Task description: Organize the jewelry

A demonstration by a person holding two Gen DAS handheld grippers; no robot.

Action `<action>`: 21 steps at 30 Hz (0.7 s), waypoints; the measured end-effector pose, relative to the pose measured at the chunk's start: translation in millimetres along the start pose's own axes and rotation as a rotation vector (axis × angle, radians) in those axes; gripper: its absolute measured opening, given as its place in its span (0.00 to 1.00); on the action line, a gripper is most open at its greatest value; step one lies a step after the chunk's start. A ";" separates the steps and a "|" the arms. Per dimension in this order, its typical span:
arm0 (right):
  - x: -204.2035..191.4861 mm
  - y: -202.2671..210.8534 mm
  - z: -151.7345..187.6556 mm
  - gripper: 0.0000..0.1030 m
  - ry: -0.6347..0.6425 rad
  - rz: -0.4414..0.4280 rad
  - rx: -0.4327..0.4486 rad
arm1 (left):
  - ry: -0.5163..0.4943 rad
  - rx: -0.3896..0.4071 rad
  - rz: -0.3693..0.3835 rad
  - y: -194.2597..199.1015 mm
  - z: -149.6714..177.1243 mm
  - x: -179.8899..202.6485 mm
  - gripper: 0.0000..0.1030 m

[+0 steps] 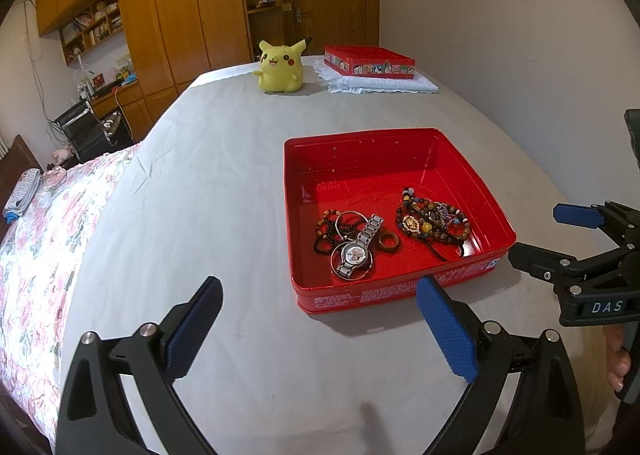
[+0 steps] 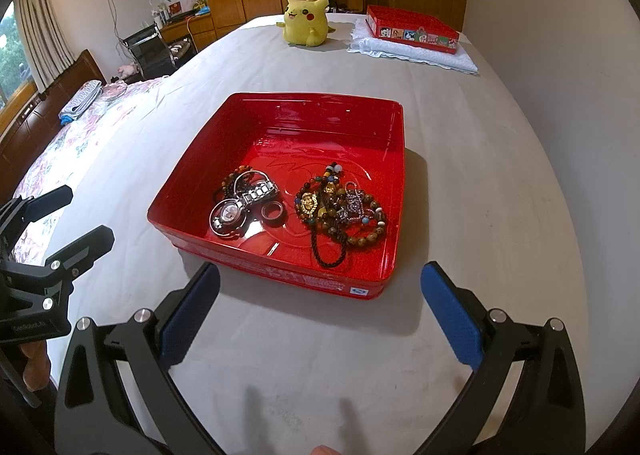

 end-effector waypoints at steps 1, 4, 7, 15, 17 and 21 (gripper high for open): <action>0.0 0.0 0.0 0.97 0.000 -0.001 0.000 | -0.001 0.000 -0.001 0.0 0.0 0.1 0.94; 0.0 0.0 0.1 0.97 -0.001 0.000 0.000 | 0.001 0.001 -0.002 -0.2 -0.1 0.0 0.94; -0.3 0.5 -0.1 0.97 0.000 -0.001 0.000 | 0.000 0.000 -0.001 -0.1 0.1 0.0 0.94; 0.1 0.1 0.0 0.97 -0.001 -0.001 0.001 | 0.003 0.001 -0.001 0.5 0.4 0.2 0.94; 0.1 0.2 -0.1 0.97 -0.001 -0.001 0.001 | 0.003 0.000 0.000 0.4 0.4 0.3 0.94; 0.3 0.1 0.0 0.97 -0.001 -0.001 0.000 | 0.001 0.002 -0.001 1.1 0.5 1.0 0.94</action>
Point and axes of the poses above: each gripper's, at about its wrist camera, not at the fingertips, and y roughly against the way its jaws point, x to its right, z to its underside, the point moved 10 cm from there along -y, roughly the way its jaws point, and after that the axes turned 14 degrees about y, right-handed, at the moved point
